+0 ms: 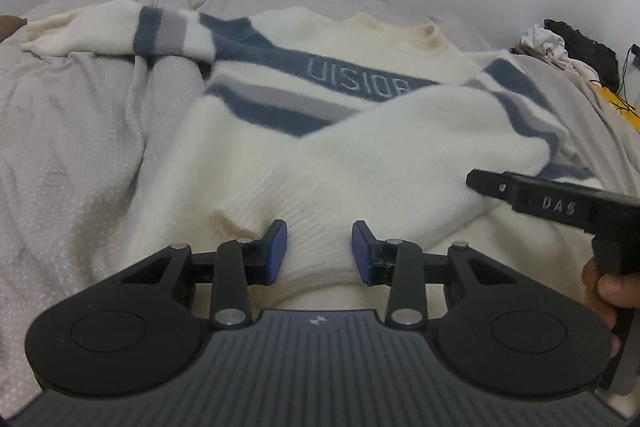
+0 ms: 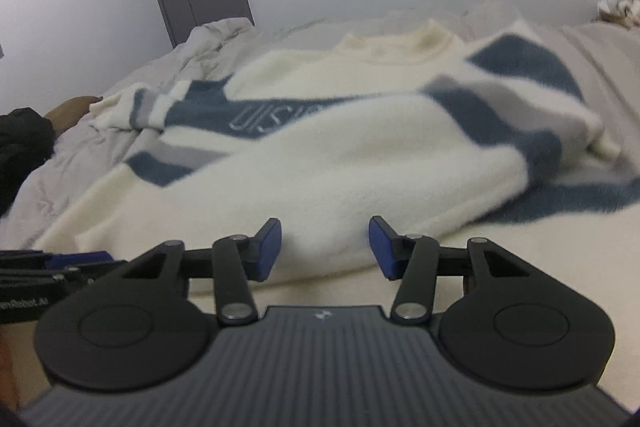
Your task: Fold large clothes
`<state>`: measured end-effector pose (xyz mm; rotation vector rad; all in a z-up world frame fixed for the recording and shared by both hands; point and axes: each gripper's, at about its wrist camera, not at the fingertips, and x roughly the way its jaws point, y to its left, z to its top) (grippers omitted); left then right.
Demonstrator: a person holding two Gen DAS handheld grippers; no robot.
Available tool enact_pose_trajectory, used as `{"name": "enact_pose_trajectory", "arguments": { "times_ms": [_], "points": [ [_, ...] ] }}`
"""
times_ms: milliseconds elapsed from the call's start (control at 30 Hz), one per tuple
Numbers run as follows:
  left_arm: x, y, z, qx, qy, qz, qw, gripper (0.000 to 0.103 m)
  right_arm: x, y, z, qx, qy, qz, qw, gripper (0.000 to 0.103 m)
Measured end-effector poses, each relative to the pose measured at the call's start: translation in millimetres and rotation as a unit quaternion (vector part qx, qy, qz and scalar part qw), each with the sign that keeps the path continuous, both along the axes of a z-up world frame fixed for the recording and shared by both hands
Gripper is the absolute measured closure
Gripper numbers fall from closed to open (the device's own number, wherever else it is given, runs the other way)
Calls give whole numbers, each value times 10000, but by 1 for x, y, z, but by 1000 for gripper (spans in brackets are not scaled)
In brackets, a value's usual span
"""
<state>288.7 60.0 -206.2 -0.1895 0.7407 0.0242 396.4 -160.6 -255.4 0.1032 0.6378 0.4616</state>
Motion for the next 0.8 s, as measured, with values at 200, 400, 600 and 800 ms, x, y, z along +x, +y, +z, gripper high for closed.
{"name": "enact_pose_trajectory", "arguments": {
  "times_ms": [200, 400, 600, 800],
  "points": [
    [-7, 13, 11, -452, -213, 235, 9985, 59, -3, -1, -8, 38, -97, 42, 9999, 52],
    [10, 69, 31, -1286, -478, 1266, 9824, 42, -5, -5, -1, 152, 34, -38, 9999, 51],
    [62, 166, 14, -2364, -604, 1860, 9518, 41, 0, -14, 7, 615, 498, -326, 9963, 50],
    [83, 264, -29, -3499, -1191, 2828, 8851, 41, 8, -12, 1, 419, 556, -440, 9966, 52]
  ]
}}
